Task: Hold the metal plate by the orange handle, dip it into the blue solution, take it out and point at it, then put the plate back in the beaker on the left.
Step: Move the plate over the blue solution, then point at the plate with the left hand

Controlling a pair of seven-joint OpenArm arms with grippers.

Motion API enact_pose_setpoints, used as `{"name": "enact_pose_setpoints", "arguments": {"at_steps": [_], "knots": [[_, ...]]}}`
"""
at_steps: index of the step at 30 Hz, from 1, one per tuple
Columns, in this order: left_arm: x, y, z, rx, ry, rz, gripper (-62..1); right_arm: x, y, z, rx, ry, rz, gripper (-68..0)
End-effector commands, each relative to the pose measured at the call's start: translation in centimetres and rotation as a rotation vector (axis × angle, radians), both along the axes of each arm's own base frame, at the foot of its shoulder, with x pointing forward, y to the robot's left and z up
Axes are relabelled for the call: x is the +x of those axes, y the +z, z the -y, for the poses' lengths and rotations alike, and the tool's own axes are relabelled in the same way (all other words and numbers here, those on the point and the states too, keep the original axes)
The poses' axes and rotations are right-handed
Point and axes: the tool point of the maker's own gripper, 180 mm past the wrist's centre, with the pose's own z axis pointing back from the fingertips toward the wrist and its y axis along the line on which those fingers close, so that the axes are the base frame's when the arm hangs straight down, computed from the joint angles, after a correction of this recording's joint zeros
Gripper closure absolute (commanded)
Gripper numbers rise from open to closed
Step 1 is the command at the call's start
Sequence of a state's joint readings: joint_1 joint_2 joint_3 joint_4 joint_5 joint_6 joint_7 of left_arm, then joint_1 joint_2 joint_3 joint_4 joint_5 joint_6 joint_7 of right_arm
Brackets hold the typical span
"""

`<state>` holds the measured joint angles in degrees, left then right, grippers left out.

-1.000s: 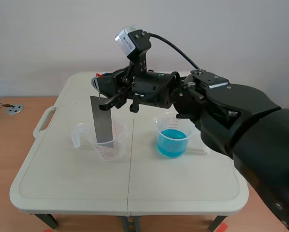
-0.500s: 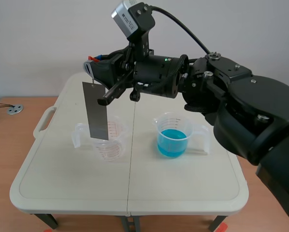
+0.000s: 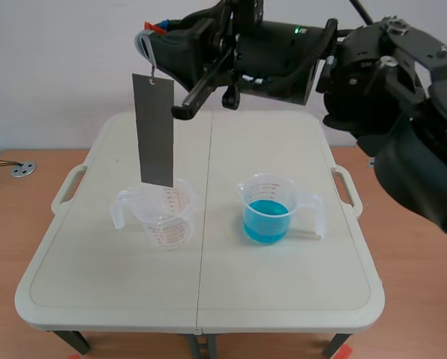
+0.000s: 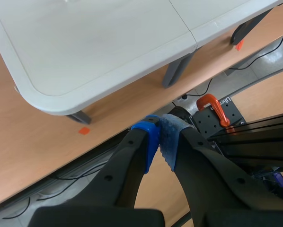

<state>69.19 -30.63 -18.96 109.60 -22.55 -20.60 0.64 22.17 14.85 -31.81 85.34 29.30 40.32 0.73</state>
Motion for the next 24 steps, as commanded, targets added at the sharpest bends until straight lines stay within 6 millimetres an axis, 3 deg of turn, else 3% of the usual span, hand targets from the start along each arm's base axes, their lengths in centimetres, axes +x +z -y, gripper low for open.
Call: {"name": "enact_pose_setpoints", "arguments": {"at_steps": [1,9,17,24], "knots": [[0.3,0.5,0.2,-0.012,0.001,0.018,-2.1,0.2,2.0,0.8,0.028,-0.005,0.045,-1.5],[0.3,0.5,0.2,-0.012,0.001,0.018,-2.1,1.0,4.2,4.6,0.037,-0.061,0.060,-1.5],[0.4,0.6,0.2,-0.014,0.001,0.022,-2.1,2.5,4.5,9.2,0.031,-0.164,0.028,-1.5],[2.8,1.6,0.3,-0.009,-0.012,0.106,-2.1,2.9,3.6,12.2,0.010,-0.229,0.004,-1.5]]}}
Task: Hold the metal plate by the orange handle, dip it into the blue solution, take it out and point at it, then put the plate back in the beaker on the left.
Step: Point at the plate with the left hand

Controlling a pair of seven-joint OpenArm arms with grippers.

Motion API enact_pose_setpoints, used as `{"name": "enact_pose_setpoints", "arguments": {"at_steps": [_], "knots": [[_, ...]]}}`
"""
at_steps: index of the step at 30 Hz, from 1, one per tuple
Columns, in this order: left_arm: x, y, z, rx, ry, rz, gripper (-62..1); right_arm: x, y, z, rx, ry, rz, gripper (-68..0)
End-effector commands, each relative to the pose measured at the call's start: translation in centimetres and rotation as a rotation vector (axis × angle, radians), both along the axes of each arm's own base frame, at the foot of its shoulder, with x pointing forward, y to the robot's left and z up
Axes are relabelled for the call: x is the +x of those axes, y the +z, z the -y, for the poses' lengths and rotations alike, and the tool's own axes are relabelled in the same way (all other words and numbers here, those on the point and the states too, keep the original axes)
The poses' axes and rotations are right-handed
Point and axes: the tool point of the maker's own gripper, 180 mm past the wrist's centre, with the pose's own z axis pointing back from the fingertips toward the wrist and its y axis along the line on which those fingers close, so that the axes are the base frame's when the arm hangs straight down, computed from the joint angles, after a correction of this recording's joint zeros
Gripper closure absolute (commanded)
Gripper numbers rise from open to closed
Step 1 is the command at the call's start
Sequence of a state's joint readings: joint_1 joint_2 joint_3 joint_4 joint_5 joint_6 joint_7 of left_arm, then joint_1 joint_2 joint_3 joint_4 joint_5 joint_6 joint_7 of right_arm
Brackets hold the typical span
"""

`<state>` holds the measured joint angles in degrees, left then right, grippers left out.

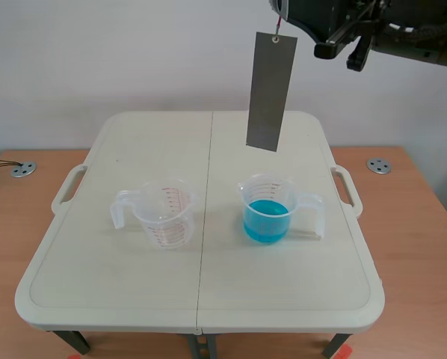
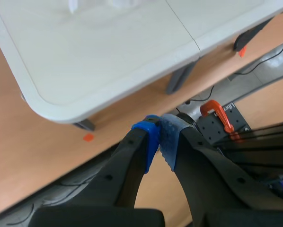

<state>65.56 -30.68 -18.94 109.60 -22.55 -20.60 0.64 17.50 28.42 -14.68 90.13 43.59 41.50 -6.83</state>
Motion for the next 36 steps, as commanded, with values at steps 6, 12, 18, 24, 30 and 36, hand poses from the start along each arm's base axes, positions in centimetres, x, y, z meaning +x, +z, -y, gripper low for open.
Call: {"name": "enact_pose_setpoints", "arguments": {"at_steps": [6,12,18,24,30,36], "knots": [[5.4,3.3,0.4,0.023,-0.077,0.194,-2.1,-0.2,0.1,0.9,-0.001,-0.016,-0.003,-1.5],[9.9,5.7,0.7,0.038,-0.124,0.343,-2.1,-0.3,-0.3,1.0,-0.007,-0.019,-0.016,-1.5],[13.1,6.2,2.1,-0.003,-0.147,0.415,-2.1,-0.3,-0.4,1.0,-0.008,-0.019,-0.017,-1.5],[16.1,5.1,4.5,-0.031,-0.205,0.434,-2.1,-0.3,-0.3,1.0,-0.008,-0.019,-0.017,-1.5],[19.0,3.9,7.2,-0.074,-0.246,0.432,-2.1,-0.3,-0.3,1.0,-0.008,-0.019,-0.016,-1.5],[20.8,2.5,10.8,-0.059,-0.334,0.433,-2.1,-0.3,-0.3,1.0,-0.008,-0.019,-0.016,-1.5]]}}
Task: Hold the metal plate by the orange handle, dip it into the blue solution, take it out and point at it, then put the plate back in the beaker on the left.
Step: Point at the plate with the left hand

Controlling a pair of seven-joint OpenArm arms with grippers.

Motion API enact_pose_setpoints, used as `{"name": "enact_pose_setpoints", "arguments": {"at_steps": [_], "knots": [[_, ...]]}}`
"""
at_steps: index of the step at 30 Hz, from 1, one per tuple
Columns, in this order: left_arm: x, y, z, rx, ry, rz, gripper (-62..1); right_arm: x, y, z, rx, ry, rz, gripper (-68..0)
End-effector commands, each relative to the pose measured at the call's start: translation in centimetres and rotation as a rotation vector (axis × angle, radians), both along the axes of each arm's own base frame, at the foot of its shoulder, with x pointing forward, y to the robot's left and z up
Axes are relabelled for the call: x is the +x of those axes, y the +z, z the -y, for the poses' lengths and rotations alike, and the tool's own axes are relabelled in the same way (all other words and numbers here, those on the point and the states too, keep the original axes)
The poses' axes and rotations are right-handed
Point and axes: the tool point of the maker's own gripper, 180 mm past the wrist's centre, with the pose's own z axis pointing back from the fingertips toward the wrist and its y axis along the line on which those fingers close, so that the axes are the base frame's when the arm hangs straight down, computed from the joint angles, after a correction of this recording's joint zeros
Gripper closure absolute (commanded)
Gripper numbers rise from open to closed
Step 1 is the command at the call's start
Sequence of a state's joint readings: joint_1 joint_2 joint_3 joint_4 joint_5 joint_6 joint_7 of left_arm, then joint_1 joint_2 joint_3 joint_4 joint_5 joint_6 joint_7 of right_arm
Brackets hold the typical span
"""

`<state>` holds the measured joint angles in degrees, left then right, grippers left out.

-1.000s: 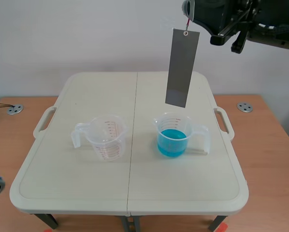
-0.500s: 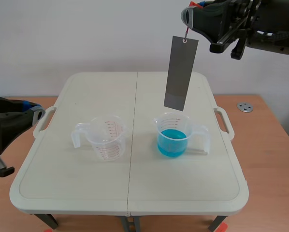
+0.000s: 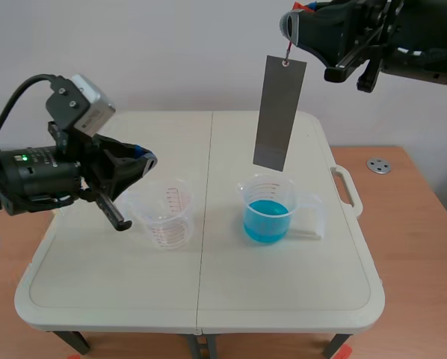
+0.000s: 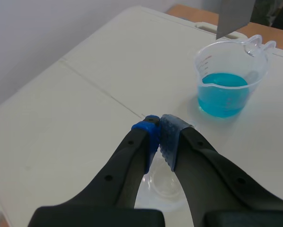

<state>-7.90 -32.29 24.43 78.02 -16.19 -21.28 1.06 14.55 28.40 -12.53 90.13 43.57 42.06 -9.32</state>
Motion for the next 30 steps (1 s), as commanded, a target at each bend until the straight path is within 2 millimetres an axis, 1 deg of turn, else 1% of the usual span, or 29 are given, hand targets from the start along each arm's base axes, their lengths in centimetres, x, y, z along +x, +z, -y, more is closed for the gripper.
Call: {"name": "enact_pose_setpoints", "arguments": {"at_steps": [1,4,8,12,15,18,20,26,30], "knots": [[0.1,0.7,1.5,-0.021,-0.037,0.022,-2.1,0.0,1.6,0.1,0.021,0.008,0.041,-1.5],[0.2,0.1,3.6,-0.016,-0.092,0.013,-2.1,0.0,1.6,0.1,0.021,0.008,0.041,-1.5],[-0.1,-0.3,6.3,-0.003,-0.170,0.016,-2.1,0.0,1.6,0.1,0.019,0.008,0.041,-1.5],[0.1,0.3,8.4,-0.022,-0.209,0.027,-2.1,0.0,1.5,0.1,0.018,0.007,0.042,-1.5],[0.5,0.6,9.5,-0.017,-0.222,0.046,-2.1,0.0,1.5,0.1,0.018,0.007,0.042,-1.5],[0.8,0.6,10.3,-0.009,-0.230,0.057,-2.1,0.0,1.5,0.1,0.019,0.007,0.041,-1.5],[1.3,0.5,10.5,0.003,-0.215,0.069,-1.6,0.0,1.5,0.1,0.019,0.007,0.041,-1.5],[2.4,0.0,10.5,0.001,-0.159,0.078,-1.4,0.0,1.5,0.1,0.018,0.007,0.041,-1.5],[2.8,-0.3,10.6,0.000,-0.134,0.078,-1.4,0.0,1.5,0.1,0.018,0.007,0.041,-1.5]]}}
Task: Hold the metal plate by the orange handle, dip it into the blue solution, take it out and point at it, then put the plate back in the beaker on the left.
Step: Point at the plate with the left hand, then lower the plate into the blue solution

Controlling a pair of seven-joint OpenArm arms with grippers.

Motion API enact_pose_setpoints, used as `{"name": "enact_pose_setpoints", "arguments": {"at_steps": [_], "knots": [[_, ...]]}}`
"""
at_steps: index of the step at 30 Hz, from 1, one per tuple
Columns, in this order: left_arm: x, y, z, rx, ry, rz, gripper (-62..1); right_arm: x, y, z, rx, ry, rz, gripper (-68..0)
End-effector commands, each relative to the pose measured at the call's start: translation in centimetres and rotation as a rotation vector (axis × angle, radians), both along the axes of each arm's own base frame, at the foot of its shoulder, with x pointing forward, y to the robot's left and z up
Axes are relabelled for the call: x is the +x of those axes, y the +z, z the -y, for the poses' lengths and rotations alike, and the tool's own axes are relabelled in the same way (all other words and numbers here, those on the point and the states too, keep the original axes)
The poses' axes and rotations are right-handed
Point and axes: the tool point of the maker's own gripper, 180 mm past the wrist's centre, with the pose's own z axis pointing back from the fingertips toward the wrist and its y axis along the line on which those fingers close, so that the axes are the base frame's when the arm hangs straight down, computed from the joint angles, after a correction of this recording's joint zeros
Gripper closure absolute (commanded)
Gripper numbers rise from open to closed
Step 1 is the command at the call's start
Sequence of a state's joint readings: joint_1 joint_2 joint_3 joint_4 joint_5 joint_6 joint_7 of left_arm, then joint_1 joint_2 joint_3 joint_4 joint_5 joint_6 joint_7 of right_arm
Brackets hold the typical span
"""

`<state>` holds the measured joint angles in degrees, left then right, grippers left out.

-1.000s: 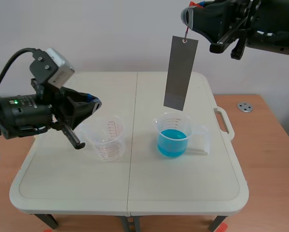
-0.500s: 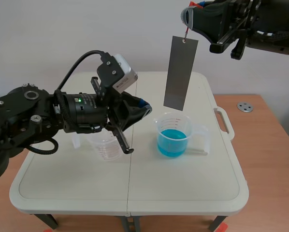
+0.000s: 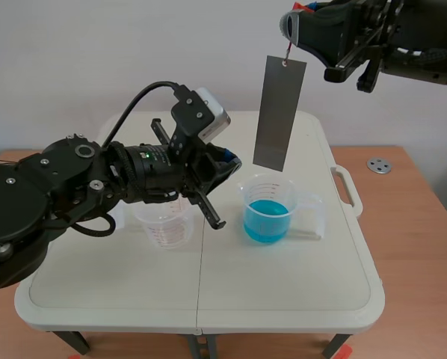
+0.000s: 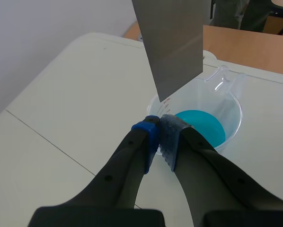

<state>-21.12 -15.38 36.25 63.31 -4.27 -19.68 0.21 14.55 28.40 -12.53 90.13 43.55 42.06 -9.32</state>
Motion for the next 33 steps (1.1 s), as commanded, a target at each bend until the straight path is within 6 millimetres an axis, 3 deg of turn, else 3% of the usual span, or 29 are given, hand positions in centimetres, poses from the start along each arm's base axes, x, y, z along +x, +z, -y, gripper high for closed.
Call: {"name": "enact_pose_setpoints", "arguments": {"at_steps": [1,21,27,33], "knots": [[0.6,1.6,0.6,-0.031,0.000,0.039,-1.4,0.0,1.5,0.1,0.019,0.008,0.041,-1.5],[0.9,1.0,0.1,-0.003,0.028,0.044,-1.5,0.0,1.6,0.0,0.021,0.008,0.042,-1.5],[0.5,0.8,-2.0,-0.019,0.055,0.016,-1.4,0.0,1.5,0.0,0.017,0.007,0.042,-1.5],[-1.1,0.9,-6.2,-0.023,0.112,0.004,-1.4,0.0,1.4,0.0,0.007,0.004,0.043,-1.5]]}}
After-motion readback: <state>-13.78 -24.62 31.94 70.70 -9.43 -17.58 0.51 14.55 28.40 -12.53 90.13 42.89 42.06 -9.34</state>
